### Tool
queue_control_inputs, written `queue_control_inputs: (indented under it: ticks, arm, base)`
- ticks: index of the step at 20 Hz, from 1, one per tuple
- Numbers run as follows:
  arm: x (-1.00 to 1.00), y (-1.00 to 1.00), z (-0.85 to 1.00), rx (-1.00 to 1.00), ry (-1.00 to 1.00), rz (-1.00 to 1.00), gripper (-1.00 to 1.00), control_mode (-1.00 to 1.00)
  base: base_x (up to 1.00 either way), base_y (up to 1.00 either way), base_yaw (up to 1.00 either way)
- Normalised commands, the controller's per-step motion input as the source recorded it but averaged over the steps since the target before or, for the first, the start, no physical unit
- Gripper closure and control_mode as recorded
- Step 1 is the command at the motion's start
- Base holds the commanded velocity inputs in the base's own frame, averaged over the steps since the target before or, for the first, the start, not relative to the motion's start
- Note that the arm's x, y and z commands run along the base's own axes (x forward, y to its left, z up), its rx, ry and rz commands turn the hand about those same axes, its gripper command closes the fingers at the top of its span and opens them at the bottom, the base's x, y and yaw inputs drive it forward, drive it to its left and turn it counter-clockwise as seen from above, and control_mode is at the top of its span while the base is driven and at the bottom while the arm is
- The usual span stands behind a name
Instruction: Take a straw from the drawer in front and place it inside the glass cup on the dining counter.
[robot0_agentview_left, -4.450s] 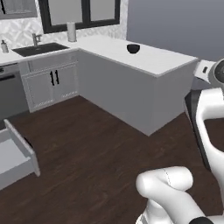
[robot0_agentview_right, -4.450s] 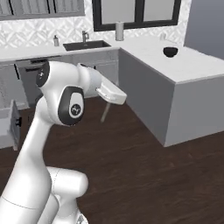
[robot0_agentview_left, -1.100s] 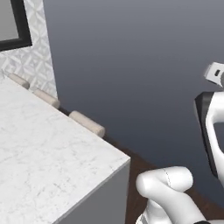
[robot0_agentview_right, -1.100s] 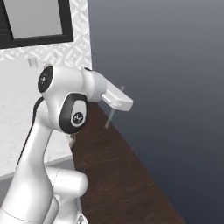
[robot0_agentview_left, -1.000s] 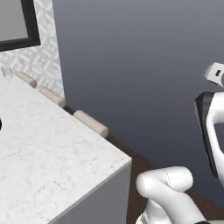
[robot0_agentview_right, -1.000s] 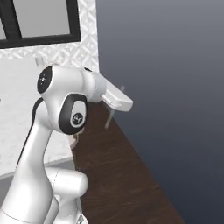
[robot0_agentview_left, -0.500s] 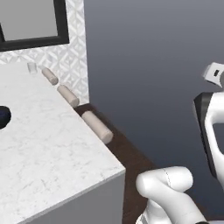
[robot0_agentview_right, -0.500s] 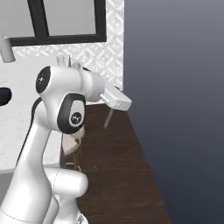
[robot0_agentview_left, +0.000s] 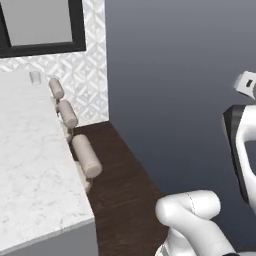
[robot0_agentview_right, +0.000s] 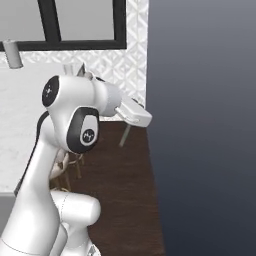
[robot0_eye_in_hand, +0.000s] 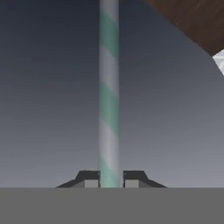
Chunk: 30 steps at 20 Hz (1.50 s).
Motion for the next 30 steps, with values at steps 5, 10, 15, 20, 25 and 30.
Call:
queue_control_inputs:
  ticks: [5,10,15,20,25,30]
  arm:
    - [0.0,0.0,0.0,0.0,0.0,0.0,1.0,1.0]
    - [0.0,0.0,0.0,0.0,0.0,0.0,1.0,1.0]
    - [0.0,0.0,0.0,0.0,0.0,0.0,1.0,1.0]
    - [0.0,0.0,0.0,0.0,0.0,0.0,1.0,1.0]
    - [0.0,0.0,0.0,0.0,0.0,0.0,1.0,1.0]
    - [0.0,0.0,0.0,0.0,0.0,0.0,1.0,1.0]
  base:
    - [0.8,-0.59,0.43]
    - [0.79,-0.59,0.44]
    - [0.79,-0.62,0.42]
    - [0.78,-0.63,0.42]
    - [0.77,-0.62,0.43]
    - [0.72,-0.62,0.44]
